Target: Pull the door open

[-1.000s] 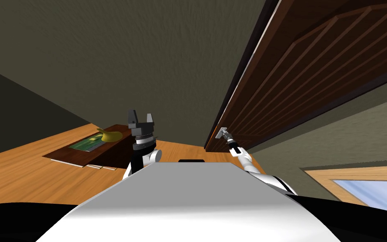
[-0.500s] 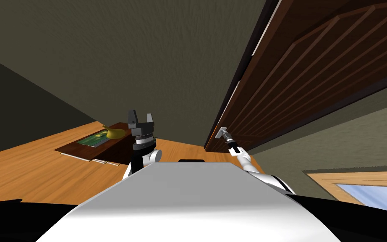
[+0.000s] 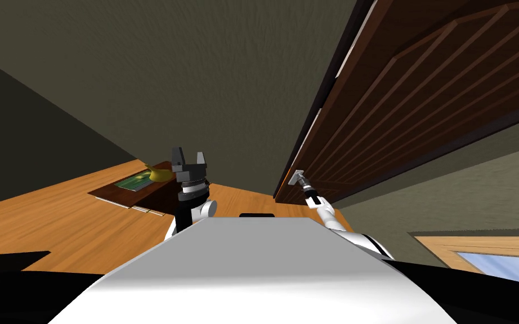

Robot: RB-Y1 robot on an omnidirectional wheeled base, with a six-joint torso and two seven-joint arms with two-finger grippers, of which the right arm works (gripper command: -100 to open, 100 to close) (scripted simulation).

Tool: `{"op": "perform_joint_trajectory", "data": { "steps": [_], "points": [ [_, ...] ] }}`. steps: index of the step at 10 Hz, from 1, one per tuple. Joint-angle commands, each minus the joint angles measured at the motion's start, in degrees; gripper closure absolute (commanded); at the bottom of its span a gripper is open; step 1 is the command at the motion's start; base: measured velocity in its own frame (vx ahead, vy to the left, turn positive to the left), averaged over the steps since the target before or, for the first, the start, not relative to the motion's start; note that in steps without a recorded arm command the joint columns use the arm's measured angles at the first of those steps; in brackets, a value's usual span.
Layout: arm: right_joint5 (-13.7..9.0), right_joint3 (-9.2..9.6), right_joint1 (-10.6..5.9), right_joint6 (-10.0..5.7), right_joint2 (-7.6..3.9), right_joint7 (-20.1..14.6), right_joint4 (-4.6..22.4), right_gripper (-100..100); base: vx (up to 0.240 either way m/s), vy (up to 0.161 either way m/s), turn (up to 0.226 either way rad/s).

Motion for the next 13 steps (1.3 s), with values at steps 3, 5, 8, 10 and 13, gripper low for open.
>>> {"op": "perform_joint_trajectory", "data": {
  "steps": [3,5,8,10,13],
  "points": [
    [-2.3,-0.01,-0.27,0.63,0.21,-5.4,-0.3,100,-0.042,-0.045,0.056],
    [-3.2,0.12,-0.36,0.87,0.38,-8.4,-0.4,100,-0.044,-0.044,0.051],
    [-5.1,0.41,-0.55,1.4,0.77,-12.3,-0.7,100,-0.04,-0.042,0.054],
    [-6.1,0.56,-0.65,1.68,0.97,-15.4,-0.8,100,-0.053,-0.035,0.054],
    [-8.1,0.87,-0.85,2.25,1.39,-19.5,-1.2,100,-0.055,-0.04,0.061]
  ]
}}
